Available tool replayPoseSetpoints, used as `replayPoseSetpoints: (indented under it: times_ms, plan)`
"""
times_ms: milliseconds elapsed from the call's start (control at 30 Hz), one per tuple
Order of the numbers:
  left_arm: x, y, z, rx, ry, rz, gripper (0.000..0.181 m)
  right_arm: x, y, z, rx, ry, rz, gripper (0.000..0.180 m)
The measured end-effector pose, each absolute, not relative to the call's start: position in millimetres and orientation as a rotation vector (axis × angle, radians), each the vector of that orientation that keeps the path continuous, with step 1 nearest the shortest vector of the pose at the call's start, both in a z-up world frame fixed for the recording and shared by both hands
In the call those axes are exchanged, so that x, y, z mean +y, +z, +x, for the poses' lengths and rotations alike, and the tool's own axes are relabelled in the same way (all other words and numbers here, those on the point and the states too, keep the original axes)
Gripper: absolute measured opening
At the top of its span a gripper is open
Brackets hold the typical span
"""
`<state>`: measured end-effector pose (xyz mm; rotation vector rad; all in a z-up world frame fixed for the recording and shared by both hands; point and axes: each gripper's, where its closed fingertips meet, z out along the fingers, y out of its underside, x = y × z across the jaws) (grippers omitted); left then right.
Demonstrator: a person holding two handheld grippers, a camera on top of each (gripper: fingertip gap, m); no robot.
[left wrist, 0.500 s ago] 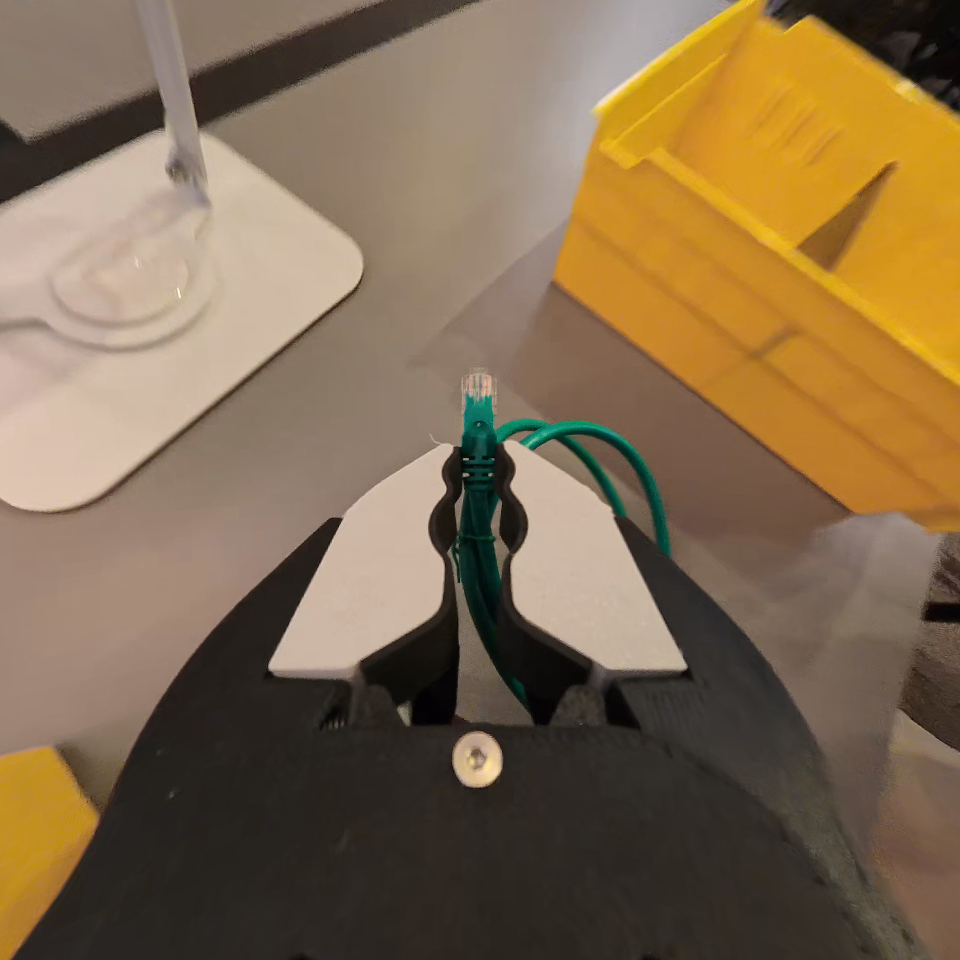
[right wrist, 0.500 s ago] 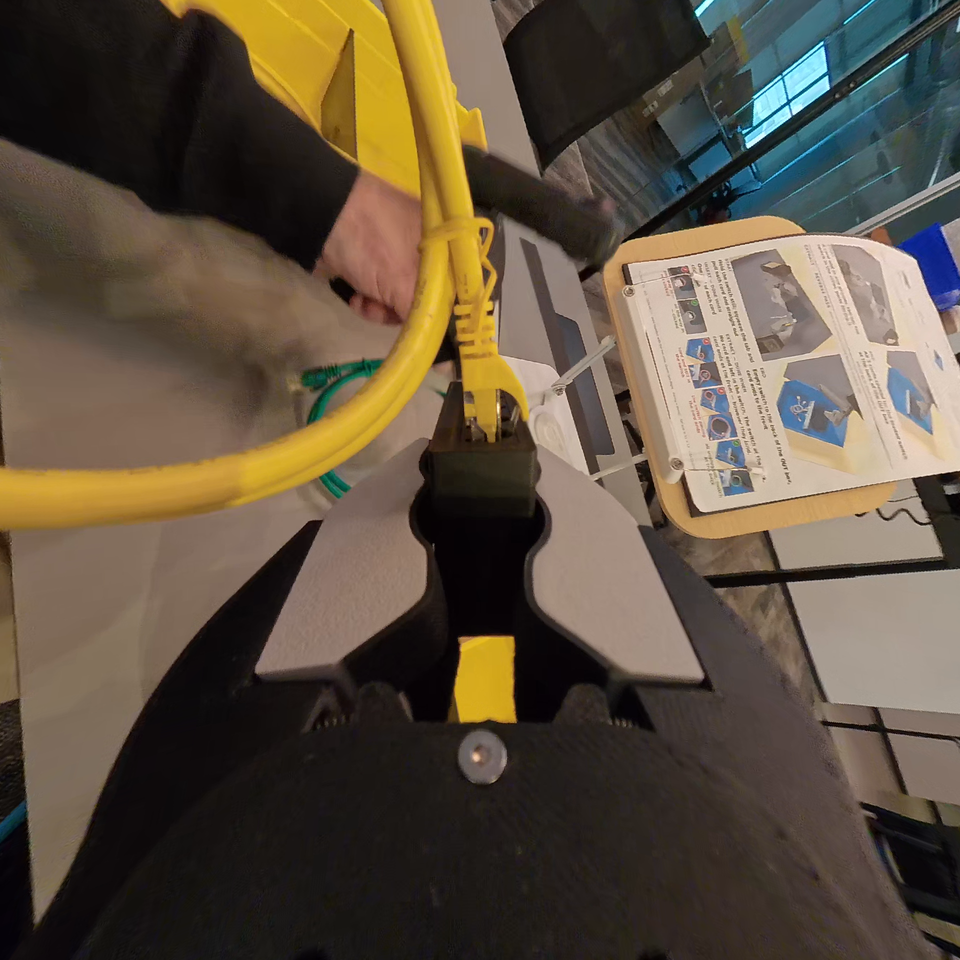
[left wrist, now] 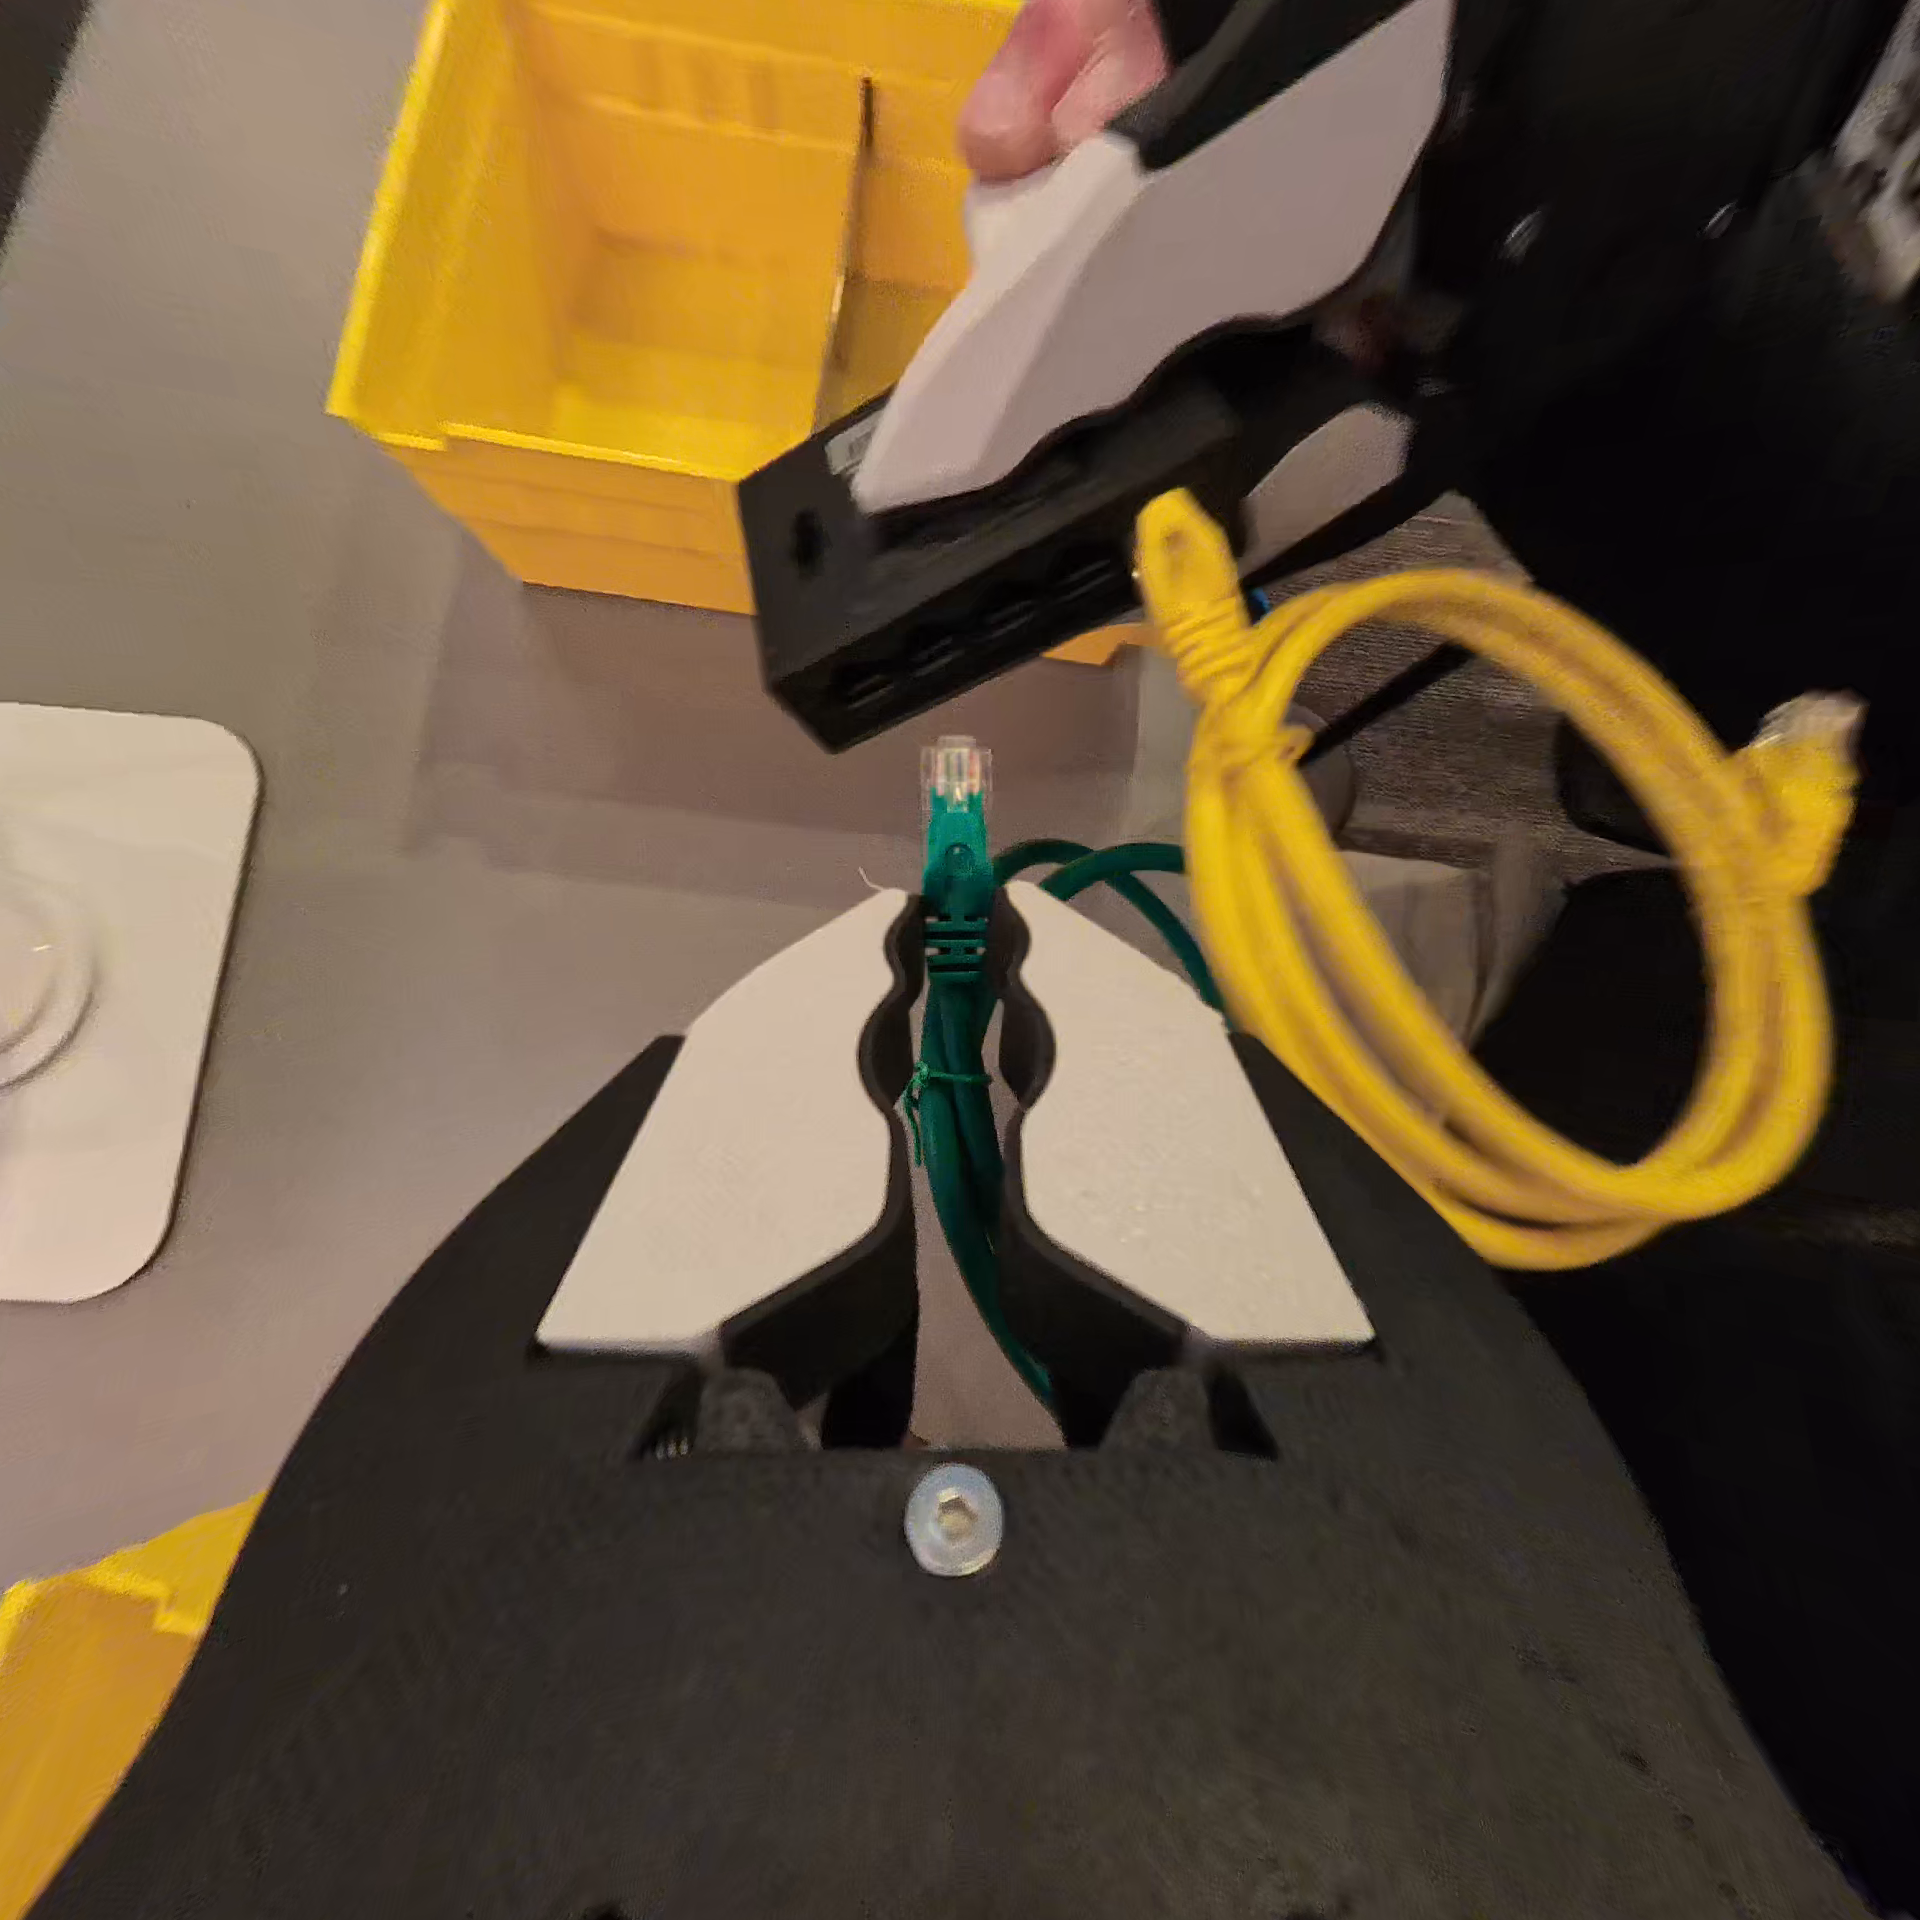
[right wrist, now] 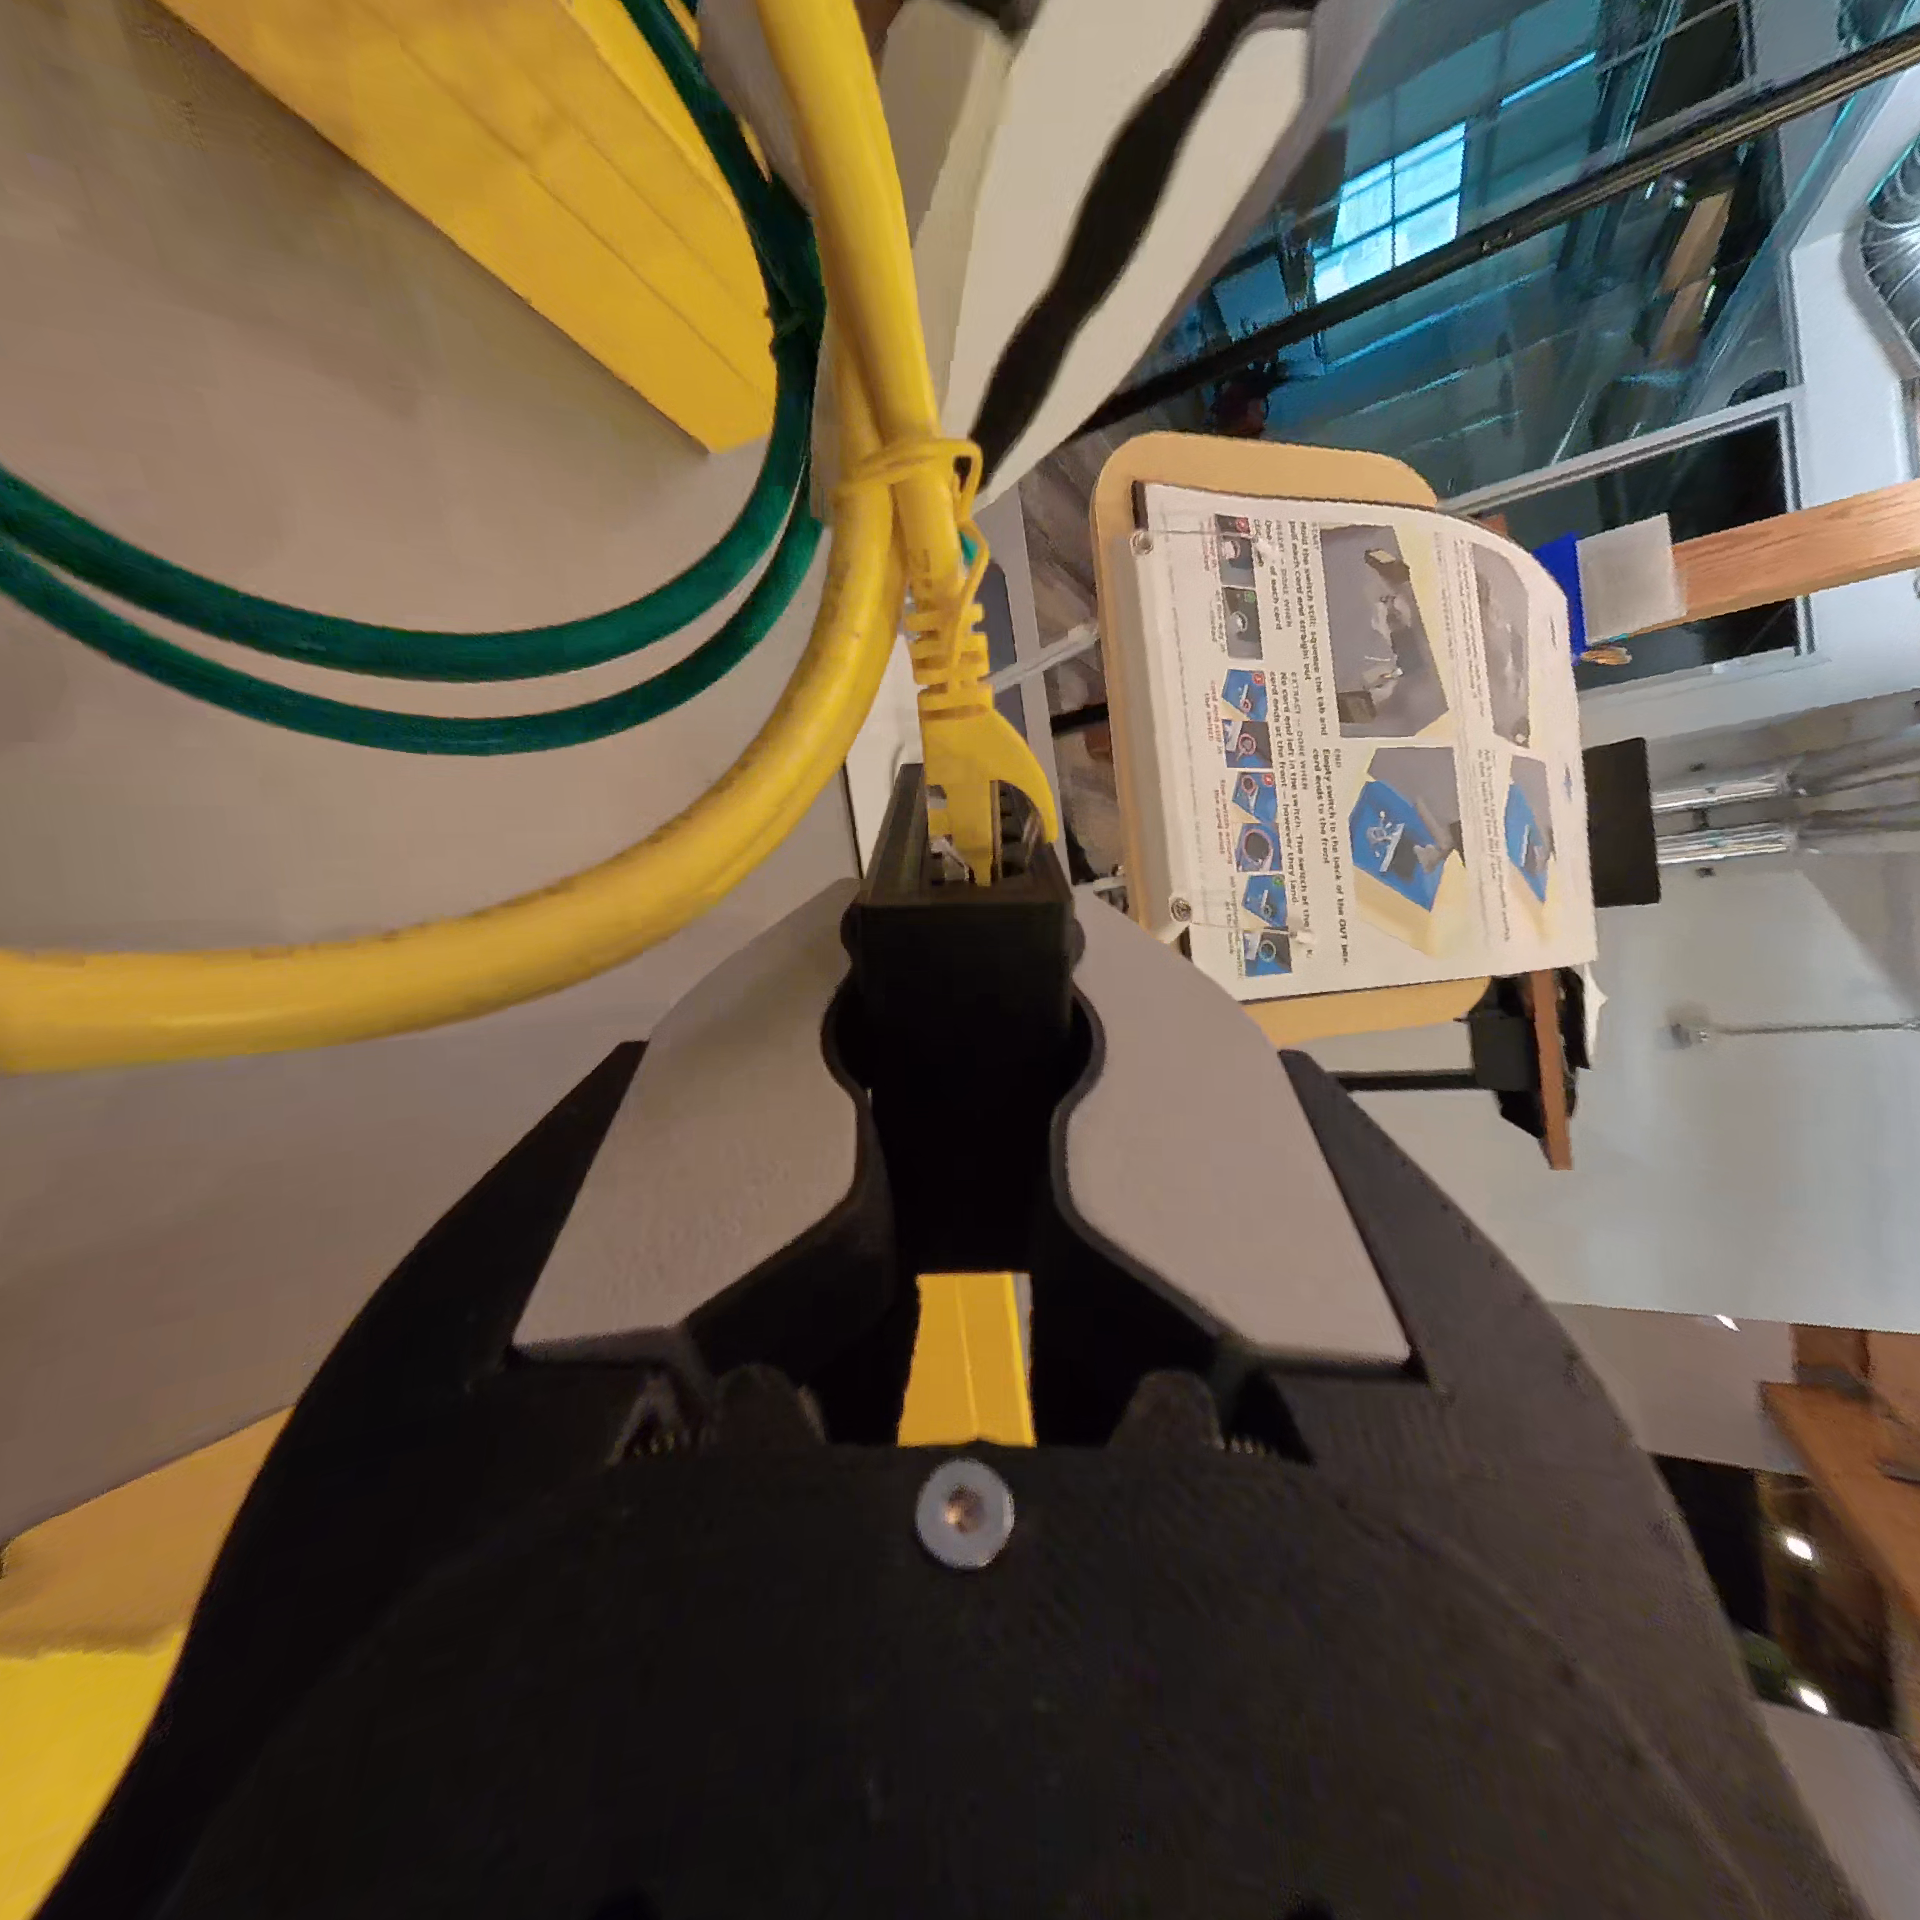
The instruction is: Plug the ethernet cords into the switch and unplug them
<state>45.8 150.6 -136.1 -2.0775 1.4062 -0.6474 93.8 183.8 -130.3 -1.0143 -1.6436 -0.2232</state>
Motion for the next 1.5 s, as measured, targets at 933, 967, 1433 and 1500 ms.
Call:
replayPoseSetpoints:
  times_ms: [933,967,1433,1500]
  plan:
    - [151,-151,55,1.404,-0.953,-2.261,0.011,181,-142,69,-1.701,-0.432,-0.895,0.028]
    - [153,-151,55,1.412,-0.95,-2.257,0.011,181,-142,68,-1.701,-0.436,-0.897,0.028]
    - [150,-148,56,1.557,-0.961,-2.163,0.011,173,-141,63,-1.689,-0.269,-0.911,0.028]
    - [150,-145,55,1.576,-0.985,-2.15,0.011,173,-139,61,-1.676,-0.229,-0.921,0.028]
